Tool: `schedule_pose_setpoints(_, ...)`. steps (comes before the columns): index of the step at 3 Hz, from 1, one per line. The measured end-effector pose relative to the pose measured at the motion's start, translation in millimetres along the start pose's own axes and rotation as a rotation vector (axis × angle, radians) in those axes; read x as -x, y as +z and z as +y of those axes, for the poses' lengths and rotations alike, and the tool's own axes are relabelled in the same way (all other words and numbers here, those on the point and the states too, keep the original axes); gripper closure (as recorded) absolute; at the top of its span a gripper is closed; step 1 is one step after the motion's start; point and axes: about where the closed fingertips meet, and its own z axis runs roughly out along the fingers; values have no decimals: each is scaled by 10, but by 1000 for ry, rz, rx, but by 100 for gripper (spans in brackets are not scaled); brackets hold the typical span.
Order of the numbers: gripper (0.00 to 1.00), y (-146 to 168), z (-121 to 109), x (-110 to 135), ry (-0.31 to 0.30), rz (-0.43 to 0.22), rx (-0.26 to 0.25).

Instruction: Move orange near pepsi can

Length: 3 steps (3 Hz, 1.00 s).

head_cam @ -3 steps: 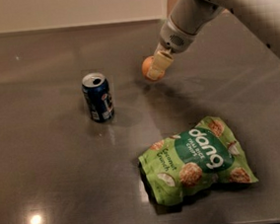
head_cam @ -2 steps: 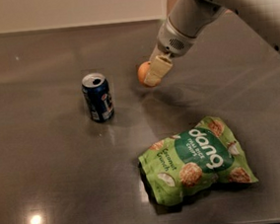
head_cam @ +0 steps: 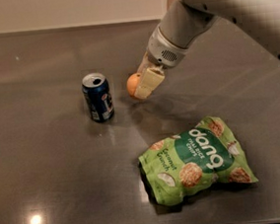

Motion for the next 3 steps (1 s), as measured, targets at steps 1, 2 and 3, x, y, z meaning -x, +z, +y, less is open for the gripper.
schedule_pose_setpoints(1,100,99,103,51,-19,-5,11)
schedule_pose_setpoints(2,82,174,168,85,-30,-9,9)
schedule_pose_setpoints(3,59,229,203,89,-31,-7,8)
